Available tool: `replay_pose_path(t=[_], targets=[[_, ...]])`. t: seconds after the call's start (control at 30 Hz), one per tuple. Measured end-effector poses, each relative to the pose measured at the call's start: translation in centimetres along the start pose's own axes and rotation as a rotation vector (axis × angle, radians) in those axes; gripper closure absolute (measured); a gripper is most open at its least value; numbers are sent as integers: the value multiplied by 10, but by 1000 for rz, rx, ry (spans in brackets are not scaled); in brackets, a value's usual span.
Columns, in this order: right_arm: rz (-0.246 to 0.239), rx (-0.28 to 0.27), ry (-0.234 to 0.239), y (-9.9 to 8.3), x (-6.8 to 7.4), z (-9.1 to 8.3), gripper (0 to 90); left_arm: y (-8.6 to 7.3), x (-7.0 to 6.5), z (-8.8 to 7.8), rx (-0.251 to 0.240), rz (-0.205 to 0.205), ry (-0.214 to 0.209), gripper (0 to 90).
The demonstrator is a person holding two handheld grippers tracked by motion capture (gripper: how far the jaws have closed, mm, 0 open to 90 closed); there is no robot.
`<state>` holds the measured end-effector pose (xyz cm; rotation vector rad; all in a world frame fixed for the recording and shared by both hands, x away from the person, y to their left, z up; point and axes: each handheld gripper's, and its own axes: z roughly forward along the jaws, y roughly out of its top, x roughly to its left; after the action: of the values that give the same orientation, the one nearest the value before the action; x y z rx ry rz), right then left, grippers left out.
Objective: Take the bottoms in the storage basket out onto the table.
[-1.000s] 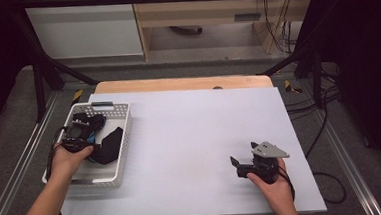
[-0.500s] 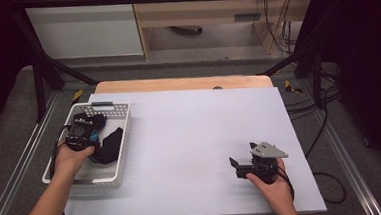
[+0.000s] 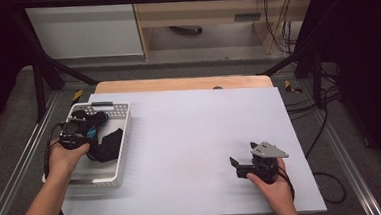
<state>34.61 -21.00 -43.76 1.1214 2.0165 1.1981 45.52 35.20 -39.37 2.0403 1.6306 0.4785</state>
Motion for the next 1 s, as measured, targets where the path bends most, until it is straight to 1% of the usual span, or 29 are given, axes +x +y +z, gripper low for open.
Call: replay_pose_path(t=[0.13,0.23,0.3,0.43,0.6,0.77,0.87,1.0], targets=[[1,-1,0,0,0,0,97,3,0,-12,-38,-3,-24,721],[1,-1,-1,0,0,0,97,7,1,-20,-58,-6,-33,722],[2,0,-3,0,0,0,97,10,3,-27,-75,-20,-56,722],[1,0,-3,0,0,0,97,17,4,-41,-127,-53,-100,723],[3,-3,-4,0,0,0,97,26,5,-55,-173,-72,-142,724],[5,-4,-5,0,0,0,97,33,2,-66,-229,-87,-189,724],[6,-4,-5,0,0,0,97,37,0,-72,-255,-86,-200,724],[4,-4,-7,0,-1,-1,97,43,-3,-79,-289,-99,-224,724]])
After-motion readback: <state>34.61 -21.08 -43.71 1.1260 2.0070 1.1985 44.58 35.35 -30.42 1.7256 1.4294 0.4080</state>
